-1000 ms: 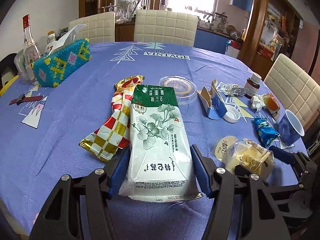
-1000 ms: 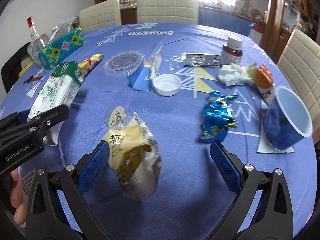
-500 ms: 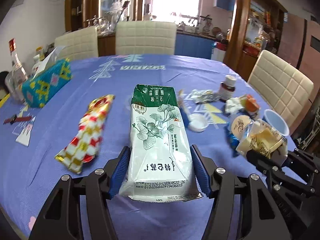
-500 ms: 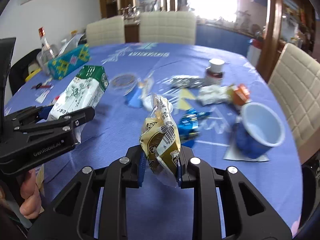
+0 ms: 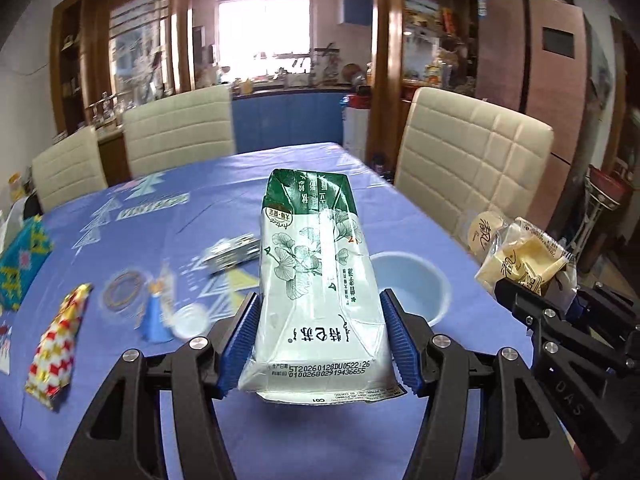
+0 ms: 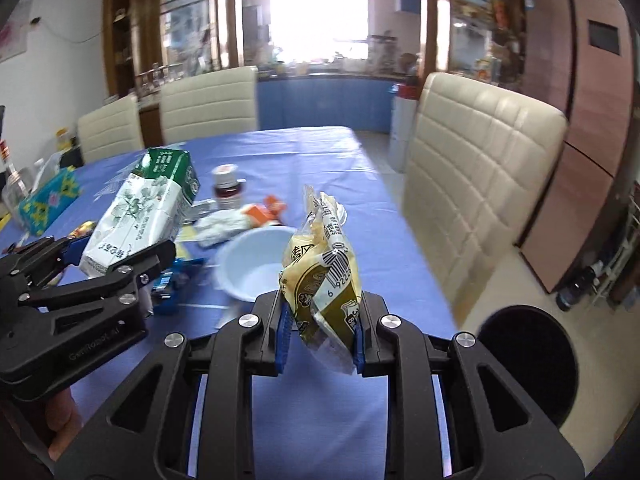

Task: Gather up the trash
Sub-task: 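Carry both held items over the black bin beside the chair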

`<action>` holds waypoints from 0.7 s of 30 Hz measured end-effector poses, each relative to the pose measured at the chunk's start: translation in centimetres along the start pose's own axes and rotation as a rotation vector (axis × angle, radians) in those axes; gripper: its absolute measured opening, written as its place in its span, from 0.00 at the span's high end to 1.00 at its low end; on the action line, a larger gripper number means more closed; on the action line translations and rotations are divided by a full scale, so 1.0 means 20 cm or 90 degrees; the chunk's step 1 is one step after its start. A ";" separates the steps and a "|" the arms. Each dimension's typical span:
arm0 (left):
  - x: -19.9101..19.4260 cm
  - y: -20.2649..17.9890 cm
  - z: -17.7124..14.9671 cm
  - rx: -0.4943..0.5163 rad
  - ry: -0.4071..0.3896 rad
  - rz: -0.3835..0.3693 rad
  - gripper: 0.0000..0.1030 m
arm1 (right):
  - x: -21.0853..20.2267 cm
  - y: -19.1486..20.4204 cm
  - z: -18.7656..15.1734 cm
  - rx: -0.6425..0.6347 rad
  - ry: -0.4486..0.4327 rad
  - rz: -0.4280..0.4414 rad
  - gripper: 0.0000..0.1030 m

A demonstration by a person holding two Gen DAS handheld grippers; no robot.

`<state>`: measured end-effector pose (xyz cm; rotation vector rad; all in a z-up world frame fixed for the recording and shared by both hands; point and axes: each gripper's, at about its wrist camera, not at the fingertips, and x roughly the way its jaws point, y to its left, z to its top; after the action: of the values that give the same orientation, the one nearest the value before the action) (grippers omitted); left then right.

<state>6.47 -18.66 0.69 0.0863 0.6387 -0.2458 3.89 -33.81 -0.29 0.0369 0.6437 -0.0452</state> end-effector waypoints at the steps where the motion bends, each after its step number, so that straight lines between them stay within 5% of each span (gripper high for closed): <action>1: 0.02 -0.07 0.03 0.007 -0.002 -0.009 0.43 | 0.00 -0.06 0.00 0.011 0.000 -0.015 0.75; 12: 0.11 -0.65 0.14 0.084 0.000 -0.095 0.43 | 0.01 -0.60 -0.03 0.111 0.016 -0.124 0.74; 21: 0.16 -0.88 0.18 0.109 -0.011 -0.117 0.43 | 0.03 -0.88 -0.03 0.149 0.016 -0.173 0.73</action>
<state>6.63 -36.95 1.55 0.1901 0.6080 -0.4790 3.08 -51.30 -1.54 0.1759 0.6621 -0.3825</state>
